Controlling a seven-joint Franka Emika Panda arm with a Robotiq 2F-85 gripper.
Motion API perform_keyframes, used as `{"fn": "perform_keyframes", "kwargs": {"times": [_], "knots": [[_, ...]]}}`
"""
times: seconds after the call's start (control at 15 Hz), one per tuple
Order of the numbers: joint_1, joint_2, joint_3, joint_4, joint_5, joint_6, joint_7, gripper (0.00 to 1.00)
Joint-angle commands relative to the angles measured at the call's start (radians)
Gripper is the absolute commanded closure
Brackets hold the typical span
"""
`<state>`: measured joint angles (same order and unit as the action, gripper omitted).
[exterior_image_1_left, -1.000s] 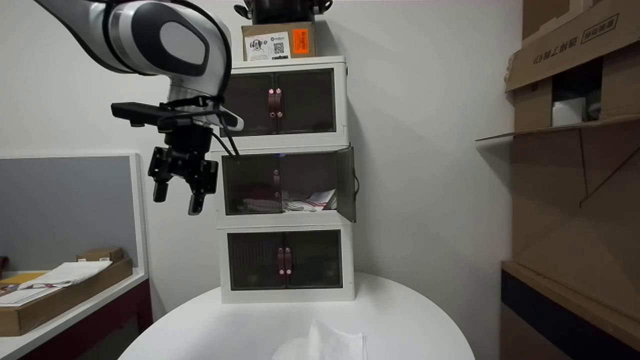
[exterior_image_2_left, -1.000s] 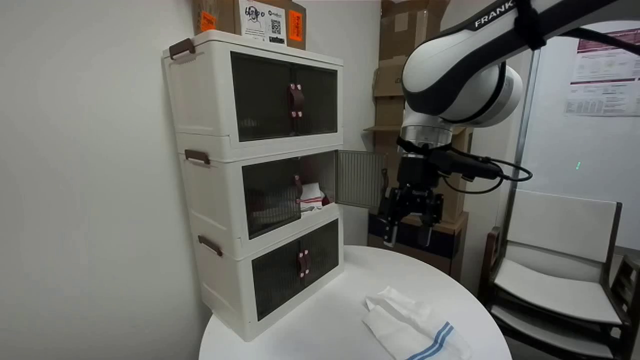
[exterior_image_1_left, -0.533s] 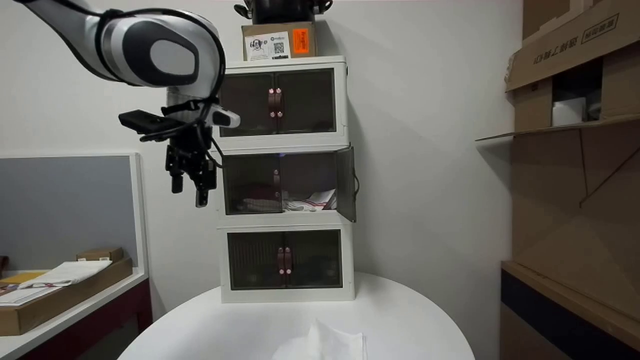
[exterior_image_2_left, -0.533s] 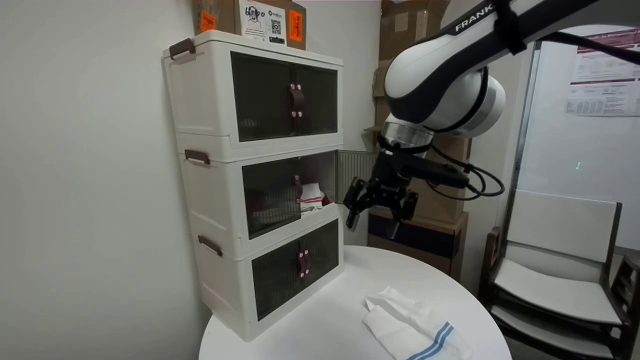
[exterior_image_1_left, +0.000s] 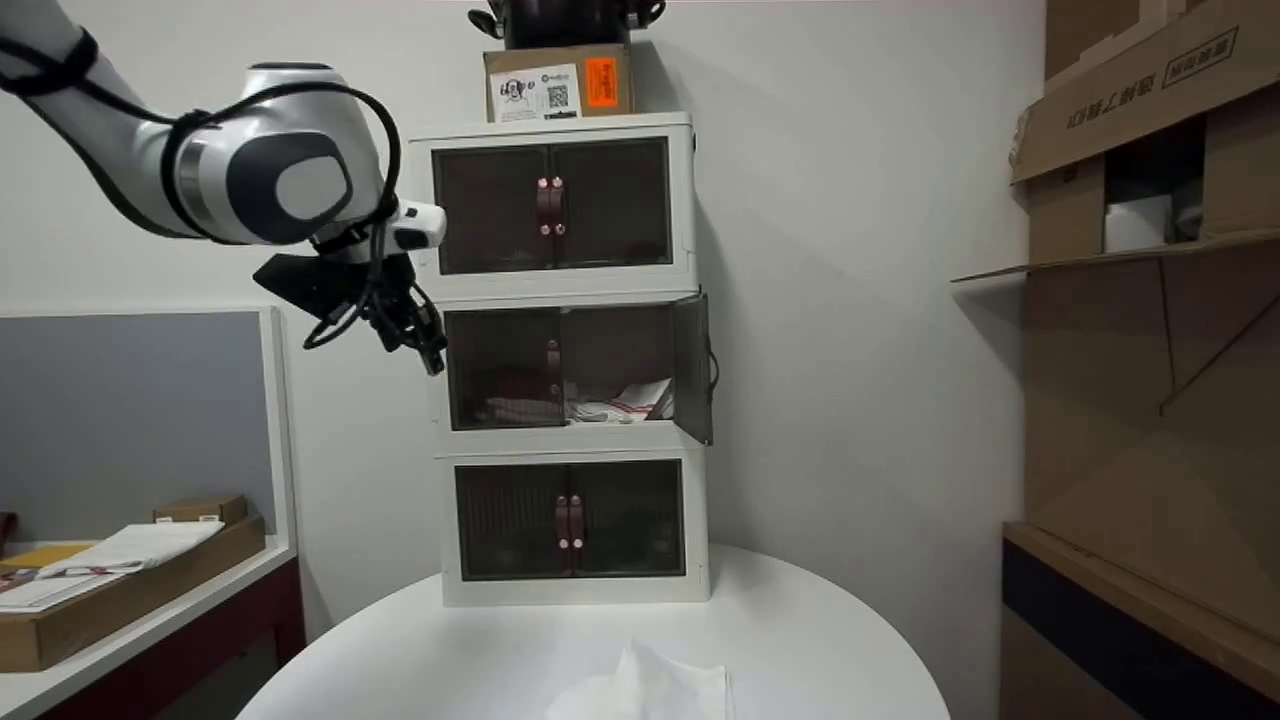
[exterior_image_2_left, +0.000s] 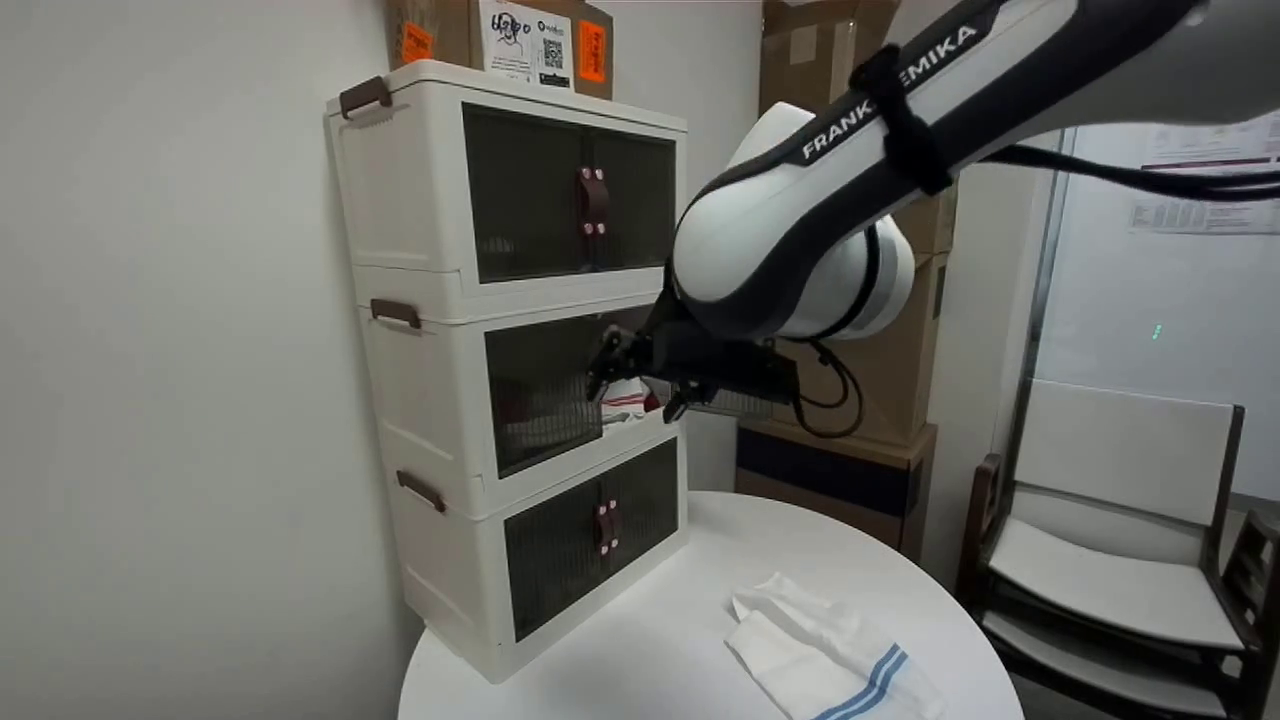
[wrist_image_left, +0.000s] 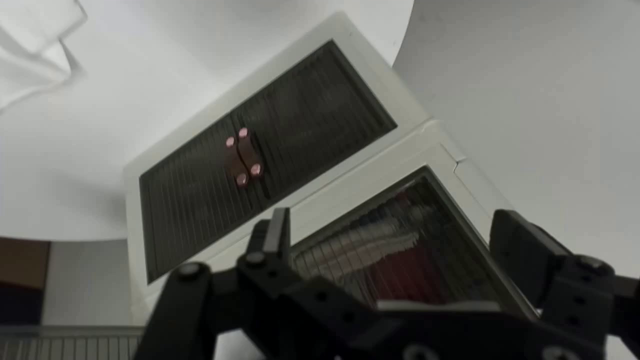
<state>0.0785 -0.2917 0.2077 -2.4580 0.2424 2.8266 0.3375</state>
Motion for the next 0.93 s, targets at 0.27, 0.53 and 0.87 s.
{"fn": "perform_keyframes", "kwargs": {"times": [0.27,0.53,0.87], "knots": [[-0.196,0.188,0.053,0.063,-0.243,0.386,0.046,0.0],[-0.272,0.277,0.066,0.131,-0.3,0.435,0.04,0.0],[-0.309,0.319,0.037,0.196,-0.46,0.429,0.049,0.0]]}}
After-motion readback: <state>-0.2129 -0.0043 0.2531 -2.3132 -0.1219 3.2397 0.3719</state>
